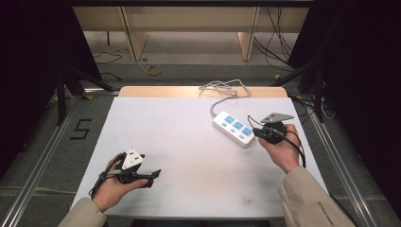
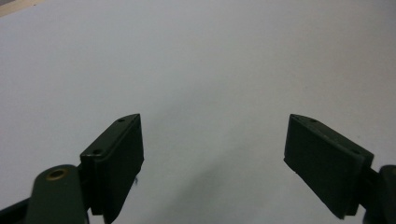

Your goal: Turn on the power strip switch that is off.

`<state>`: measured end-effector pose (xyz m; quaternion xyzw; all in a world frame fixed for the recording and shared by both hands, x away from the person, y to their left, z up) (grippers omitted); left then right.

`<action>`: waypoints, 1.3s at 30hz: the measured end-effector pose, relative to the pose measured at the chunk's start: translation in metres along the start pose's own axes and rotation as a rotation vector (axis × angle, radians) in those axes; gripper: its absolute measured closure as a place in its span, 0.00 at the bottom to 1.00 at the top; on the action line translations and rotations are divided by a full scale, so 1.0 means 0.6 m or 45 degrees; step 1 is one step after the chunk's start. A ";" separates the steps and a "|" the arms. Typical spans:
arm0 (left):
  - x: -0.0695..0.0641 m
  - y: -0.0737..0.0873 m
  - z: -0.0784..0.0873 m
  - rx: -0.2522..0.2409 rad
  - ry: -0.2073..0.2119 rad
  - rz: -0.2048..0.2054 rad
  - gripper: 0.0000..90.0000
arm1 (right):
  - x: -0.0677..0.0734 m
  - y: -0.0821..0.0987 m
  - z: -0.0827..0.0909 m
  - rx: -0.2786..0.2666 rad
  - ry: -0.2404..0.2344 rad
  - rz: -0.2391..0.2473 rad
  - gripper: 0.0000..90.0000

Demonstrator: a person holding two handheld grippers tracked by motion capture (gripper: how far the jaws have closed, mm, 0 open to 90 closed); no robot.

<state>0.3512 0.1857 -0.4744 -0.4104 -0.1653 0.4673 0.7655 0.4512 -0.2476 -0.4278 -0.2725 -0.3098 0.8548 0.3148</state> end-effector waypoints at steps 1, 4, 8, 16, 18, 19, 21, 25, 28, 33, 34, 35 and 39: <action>0.000 0.000 0.000 0.000 0.001 -0.001 0.22 | -0.001 -0.003 -0.002 0.001 -0.002 -0.004 1.00; 0.000 0.000 0.000 0.000 0.001 0.001 0.22 | -0.004 -0.006 -0.006 0.005 0.000 -0.004 1.00; 0.001 0.000 0.000 0.002 0.000 0.000 0.22 | -0.006 -0.008 -0.010 0.009 -0.003 -0.009 1.00; 0.001 0.000 0.000 0.001 0.000 0.002 0.22 | -0.008 -0.018 -0.022 0.014 -0.011 -0.005 1.00; 0.001 0.000 0.000 0.001 -0.001 0.002 0.22 | -0.008 -0.019 -0.023 0.014 -0.013 -0.008 1.00; 0.001 0.000 0.000 0.002 0.000 0.001 0.22 | -0.009 -0.020 -0.025 0.017 -0.014 -0.004 1.00; 0.001 0.001 0.000 0.002 0.001 0.000 0.22 | -0.008 -0.023 -0.028 0.016 -0.018 -0.007 1.00; 0.001 0.001 0.000 0.003 0.001 0.001 0.22 | -0.008 -0.026 -0.032 0.023 -0.019 -0.001 1.00; 0.001 0.001 -0.001 0.004 0.001 0.001 0.22 | -0.008 -0.030 -0.035 0.027 -0.021 0.001 1.00; 0.001 0.001 -0.001 0.004 0.001 0.000 0.22 | -0.008 -0.036 -0.040 0.021 -0.025 -0.004 1.00; 0.001 0.001 -0.001 0.005 0.001 0.000 0.22 | -0.008 -0.037 -0.042 0.020 -0.026 -0.002 1.00; 0.001 0.001 0.000 0.005 0.001 0.000 0.22 | -0.008 -0.038 -0.043 0.022 -0.027 0.000 1.00; 0.001 0.001 0.000 0.005 0.002 0.000 0.22 | -0.007 -0.040 -0.048 0.027 -0.035 0.003 1.00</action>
Point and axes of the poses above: each handheld gripper's, and its own axes: z roughly backward along the jaws, y roughly out of its underside, x roughly to its left, the point moved 2 cm from there along -z, roughly forward along the jaws, and after that the axes turned 13 degrees about z, right-handed, at the moved point
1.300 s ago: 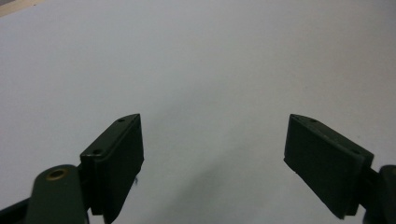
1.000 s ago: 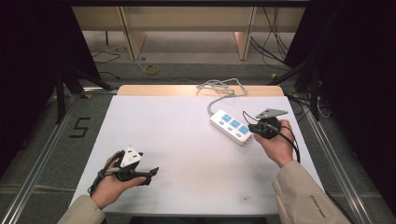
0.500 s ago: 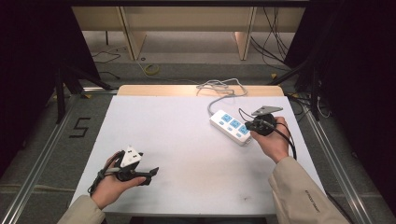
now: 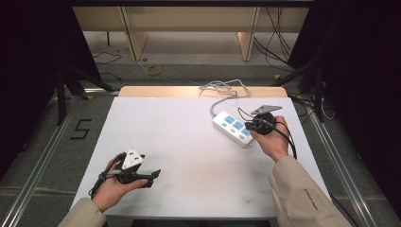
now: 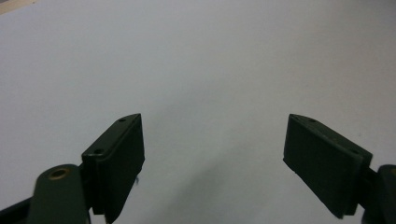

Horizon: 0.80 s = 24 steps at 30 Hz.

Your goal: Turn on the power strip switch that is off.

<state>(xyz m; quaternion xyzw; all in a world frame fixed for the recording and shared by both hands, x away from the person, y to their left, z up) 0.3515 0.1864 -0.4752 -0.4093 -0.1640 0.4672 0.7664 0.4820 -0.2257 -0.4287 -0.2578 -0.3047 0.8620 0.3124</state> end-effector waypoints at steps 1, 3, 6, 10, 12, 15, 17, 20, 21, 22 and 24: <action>0.000 0.000 0.000 0.000 0.000 0.000 0.22 | 0.000 -0.001 -0.001 0.002 0.000 -0.001 1.00; -0.001 0.000 0.000 0.000 0.000 0.000 0.22 | -0.001 -0.003 -0.002 -0.001 0.000 -0.003 1.00; 0.000 0.000 0.000 0.001 -0.001 -0.002 0.22 | -0.001 -0.005 -0.003 0.000 0.001 -0.005 1.00; 0.000 0.000 0.000 0.000 -0.001 0.001 0.23 | -0.002 -0.006 -0.010 0.013 0.000 0.000 1.00; 0.000 0.000 0.000 0.000 0.000 0.001 0.23 | -0.002 -0.006 -0.014 0.018 0.000 0.002 1.00; 0.000 0.000 0.000 0.006 -0.001 -0.006 0.23 | -0.002 -0.009 -0.017 0.023 -0.003 -0.001 1.00; 0.000 0.000 0.000 0.006 -0.001 -0.007 0.23 | -0.003 -0.012 -0.019 0.026 -0.003 0.003 1.00; 0.000 0.000 0.000 0.006 -0.001 -0.007 0.23 | -0.004 -0.016 -0.021 0.029 -0.005 0.008 1.00; 0.000 0.000 0.000 0.006 -0.001 -0.007 0.23 | -0.005 -0.019 -0.024 0.032 -0.006 0.009 1.00; 0.000 0.000 0.000 0.006 -0.001 -0.007 0.23 | -0.006 -0.020 -0.025 0.038 -0.005 0.012 1.00; 0.000 0.000 0.000 0.004 0.000 -0.006 0.23 | -0.006 -0.023 -0.029 0.044 -0.009 0.014 1.00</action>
Point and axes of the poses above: each handheld gripper's, and its own axes: z roughly backward along the jaws, y roughly out of its underside, x roughly to its left, the point moved 2 cm from there along -z, roughly forward along the jaws, and after that the axes turned 13 degrees about z, right-handed, at the moved point
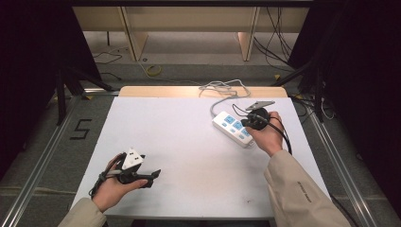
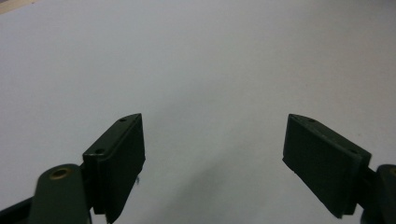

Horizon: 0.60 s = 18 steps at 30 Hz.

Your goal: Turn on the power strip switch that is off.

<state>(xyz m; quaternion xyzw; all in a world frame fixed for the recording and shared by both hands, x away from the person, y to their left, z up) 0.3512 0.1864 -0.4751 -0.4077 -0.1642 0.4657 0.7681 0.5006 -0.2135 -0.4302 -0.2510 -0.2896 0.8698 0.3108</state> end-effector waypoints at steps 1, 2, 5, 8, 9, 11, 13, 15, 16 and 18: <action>0.000 0.000 0.000 0.001 0.000 -0.001 0.23 | 0.000 0.000 0.000 0.000 0.000 0.000 1.00; 0.000 0.000 0.000 0.001 -0.001 -0.002 0.23 | 0.000 -0.001 -0.001 0.005 -0.001 0.002 1.00; 0.000 0.000 0.000 0.000 0.000 -0.001 0.23 | -0.002 -0.008 -0.006 0.011 0.002 0.001 1.00; 0.000 0.000 0.000 0.001 0.000 -0.001 0.23 | -0.003 -0.011 -0.008 0.011 0.004 0.003 1.00; 0.000 0.000 0.000 0.001 0.000 -0.001 0.23 | -0.004 -0.013 -0.010 0.016 0.002 -0.004 1.00; 0.000 0.000 0.000 0.001 0.000 -0.001 0.23 | -0.004 -0.013 -0.010 0.016 0.001 -0.004 1.00; 0.000 0.000 0.000 0.000 0.001 0.001 0.23 | -0.006 -0.015 -0.013 0.021 0.001 -0.002 1.00; 0.000 0.000 0.000 0.001 0.001 -0.001 0.23 | -0.008 -0.015 -0.014 0.024 -0.001 -0.003 1.00; 0.000 0.000 0.000 0.002 0.001 -0.001 0.23 | -0.008 -0.016 -0.015 0.024 0.000 -0.003 1.00; 0.000 0.000 0.000 0.002 0.001 -0.001 0.23 | -0.008 -0.016 -0.015 0.026 -0.003 -0.004 1.00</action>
Point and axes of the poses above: each handheld gripper's, and its own axes: z roughly backward along the jaws, y roughly out of its underside, x roughly to its left, the point moved 2 cm from there along -z, roughly forward along the jaws, and after that the axes turned 13 degrees about z, right-handed, at the moved point
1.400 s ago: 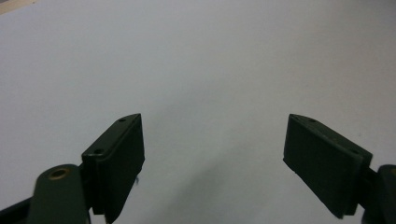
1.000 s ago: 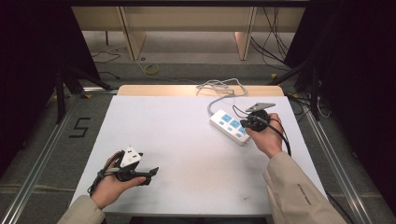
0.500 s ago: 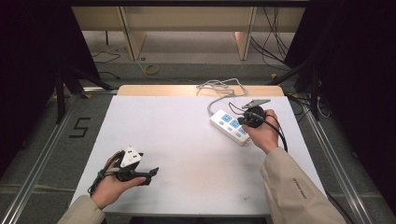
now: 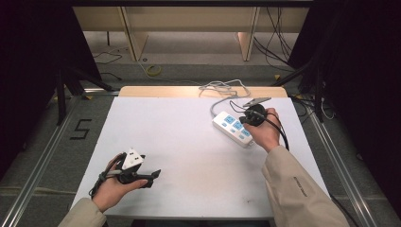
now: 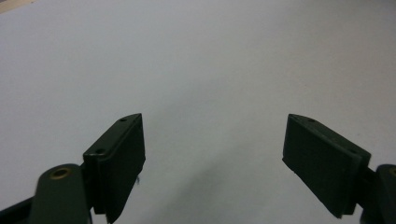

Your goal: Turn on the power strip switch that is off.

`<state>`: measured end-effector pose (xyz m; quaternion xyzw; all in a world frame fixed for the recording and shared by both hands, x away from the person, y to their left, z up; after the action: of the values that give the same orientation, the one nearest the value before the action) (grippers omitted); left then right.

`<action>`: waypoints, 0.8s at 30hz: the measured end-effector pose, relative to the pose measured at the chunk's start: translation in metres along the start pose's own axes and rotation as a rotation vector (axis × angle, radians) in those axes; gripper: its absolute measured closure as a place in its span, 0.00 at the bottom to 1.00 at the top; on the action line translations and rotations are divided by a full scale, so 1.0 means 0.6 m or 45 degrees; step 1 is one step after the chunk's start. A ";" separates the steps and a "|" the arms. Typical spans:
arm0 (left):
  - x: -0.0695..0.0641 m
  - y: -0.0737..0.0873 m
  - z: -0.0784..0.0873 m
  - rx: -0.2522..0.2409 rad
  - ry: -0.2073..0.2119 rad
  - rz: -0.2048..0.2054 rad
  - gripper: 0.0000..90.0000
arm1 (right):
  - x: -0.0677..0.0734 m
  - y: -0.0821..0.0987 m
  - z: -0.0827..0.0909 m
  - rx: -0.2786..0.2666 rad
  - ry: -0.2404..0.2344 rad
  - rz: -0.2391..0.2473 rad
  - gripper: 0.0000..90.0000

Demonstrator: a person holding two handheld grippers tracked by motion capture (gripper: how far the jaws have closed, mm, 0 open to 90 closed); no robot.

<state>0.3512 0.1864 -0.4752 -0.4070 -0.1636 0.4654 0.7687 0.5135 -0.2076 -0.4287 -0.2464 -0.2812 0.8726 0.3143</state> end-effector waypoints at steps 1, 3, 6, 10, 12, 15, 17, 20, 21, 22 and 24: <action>0.000 0.000 0.000 -0.001 0.000 0.000 0.23 | 0.000 -0.001 0.000 0.001 0.000 -0.002 1.00; 0.000 0.000 0.000 0.000 0.001 0.001 0.23 | -0.001 -0.002 -0.001 0.001 0.001 -0.003 1.00; 0.000 0.000 0.000 -0.001 0.001 0.001 0.23 | -0.001 -0.004 -0.003 0.004 0.001 -0.002 1.00; 0.000 0.000 0.000 -0.004 0.002 0.006 0.23 | -0.001 -0.008 -0.006 0.004 -0.004 0.000 1.00; 0.000 0.000 0.000 -0.003 0.003 0.004 0.23 | 0.000 -0.011 -0.008 0.008 -0.006 0.002 1.00; 0.000 0.000 0.000 -0.001 0.004 0.004 0.23 | 0.000 -0.013 -0.010 0.011 -0.008 0.005 1.00; 0.000 0.000 0.000 -0.006 0.006 0.010 0.23 | -0.001 -0.014 -0.011 0.012 -0.008 0.007 1.00; 0.000 0.000 0.000 -0.004 0.005 0.008 0.23 | 0.000 -0.015 -0.014 0.020 -0.010 0.002 1.00; 0.000 0.000 0.000 -0.001 0.005 0.004 0.23 | 0.000 -0.016 -0.015 0.022 -0.012 -0.001 1.00; 0.000 0.000 0.000 -0.002 0.005 0.004 0.23 | 0.000 -0.016 -0.016 0.020 -0.011 0.003 1.00; 0.000 0.000 0.000 -0.001 0.006 0.004 0.23 | 0.000 -0.019 -0.017 0.022 -0.010 0.006 1.00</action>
<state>0.3513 0.1863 -0.4753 -0.4087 -0.1614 0.4656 0.7682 0.5244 -0.1971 -0.4289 -0.2407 -0.2742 0.8768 0.3131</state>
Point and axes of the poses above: each handheld gripper's, and its own axes: z roughly backward along the jaws, y roughly out of its underside, x roughly to its left, the point moved 2 cm from there along -z, roughly forward along the jaws, and after that the axes turned 13 degrees about z, right-handed, at the moved point
